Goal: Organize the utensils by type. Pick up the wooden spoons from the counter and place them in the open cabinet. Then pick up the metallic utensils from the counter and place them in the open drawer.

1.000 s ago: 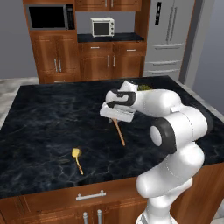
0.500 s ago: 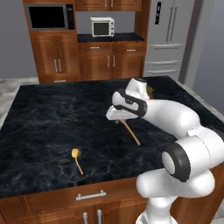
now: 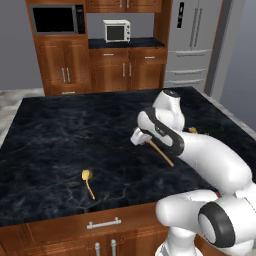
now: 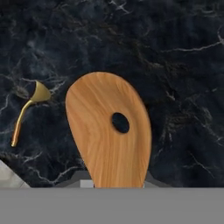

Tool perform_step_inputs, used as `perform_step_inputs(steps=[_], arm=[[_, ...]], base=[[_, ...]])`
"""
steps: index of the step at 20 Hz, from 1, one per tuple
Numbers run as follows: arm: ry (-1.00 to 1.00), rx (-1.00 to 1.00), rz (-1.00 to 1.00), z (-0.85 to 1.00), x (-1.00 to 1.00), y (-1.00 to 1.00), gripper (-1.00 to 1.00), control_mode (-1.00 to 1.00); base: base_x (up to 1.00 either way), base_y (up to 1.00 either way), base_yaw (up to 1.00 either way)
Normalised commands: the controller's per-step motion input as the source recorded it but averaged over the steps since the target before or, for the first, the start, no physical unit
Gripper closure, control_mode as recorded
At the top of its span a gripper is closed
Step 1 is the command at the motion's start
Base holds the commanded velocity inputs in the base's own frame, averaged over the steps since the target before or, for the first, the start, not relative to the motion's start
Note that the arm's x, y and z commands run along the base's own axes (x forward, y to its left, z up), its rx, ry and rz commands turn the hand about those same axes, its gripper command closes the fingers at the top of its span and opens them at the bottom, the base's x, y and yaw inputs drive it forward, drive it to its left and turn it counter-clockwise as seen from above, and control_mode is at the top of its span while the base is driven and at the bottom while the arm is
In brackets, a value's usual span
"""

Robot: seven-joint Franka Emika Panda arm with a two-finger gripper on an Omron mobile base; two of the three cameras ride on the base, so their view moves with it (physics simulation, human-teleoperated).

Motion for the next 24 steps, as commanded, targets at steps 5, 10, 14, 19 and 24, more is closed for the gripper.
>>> perform_step_inputs(steps=[5, 10, 14, 19, 24], arm=[[-0.12, -0.14, 0.16, 0.28, -0.54, -0.05, 1.00, -1.00], [-0.11, -0.15, 0.16, 0.23, -0.50, -0.03, 1.00, -1.00], [-0.03, -0.13, 0.12, 0.17, -0.44, 0.00, 1.00, -1.00], [0.00, -0.01, 0.02, 0.04, -0.08, 0.00, 1.00, -1.00], [0.00, 0.00, 0.00, 0.00, 0.00, 0.00, 1.00, -1.00]], base=[[0.00, 0.00, 0.00], [0.00, 0.00, 0.00], [0.00, 0.00, 0.00], [0.00, 0.00, 0.00], [0.00, 0.00, 0.00]])
